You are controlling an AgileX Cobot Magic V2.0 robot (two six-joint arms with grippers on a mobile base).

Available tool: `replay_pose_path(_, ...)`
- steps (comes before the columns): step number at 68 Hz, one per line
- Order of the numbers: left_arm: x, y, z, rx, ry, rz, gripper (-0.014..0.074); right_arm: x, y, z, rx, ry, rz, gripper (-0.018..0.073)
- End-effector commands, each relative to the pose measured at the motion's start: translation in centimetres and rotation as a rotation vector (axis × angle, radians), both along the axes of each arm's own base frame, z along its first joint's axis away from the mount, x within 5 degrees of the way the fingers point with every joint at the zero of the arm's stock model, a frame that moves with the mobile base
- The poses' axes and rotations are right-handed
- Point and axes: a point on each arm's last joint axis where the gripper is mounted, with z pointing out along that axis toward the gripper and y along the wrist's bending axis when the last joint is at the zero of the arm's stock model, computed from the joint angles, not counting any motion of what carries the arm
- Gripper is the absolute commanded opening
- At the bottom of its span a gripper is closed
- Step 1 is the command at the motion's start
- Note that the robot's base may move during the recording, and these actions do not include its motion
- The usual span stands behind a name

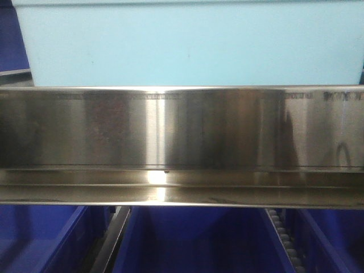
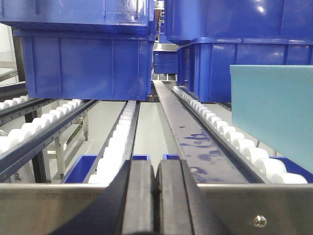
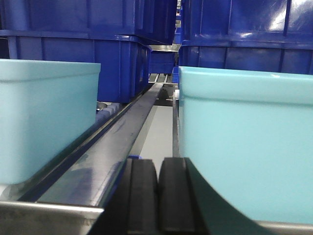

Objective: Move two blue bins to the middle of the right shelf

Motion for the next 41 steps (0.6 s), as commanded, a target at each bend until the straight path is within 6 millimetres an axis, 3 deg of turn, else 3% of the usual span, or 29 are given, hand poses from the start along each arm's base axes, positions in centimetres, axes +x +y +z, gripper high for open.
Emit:
replay_pose_path(1, -0.06, 0.03, 0.31, -0.009, -0.027, 0.003, -0.0111, -0.05, 0.00, 0.23, -0.008, -0.027, 0.002, -0.0162)
replay_pose_path(41, -0.06, 0.03, 0.35, 0.007, -0.036, 0.005, -0.0111, -0.05, 0.00, 0.23, -0.008, -0.027, 0.002, -0.0162)
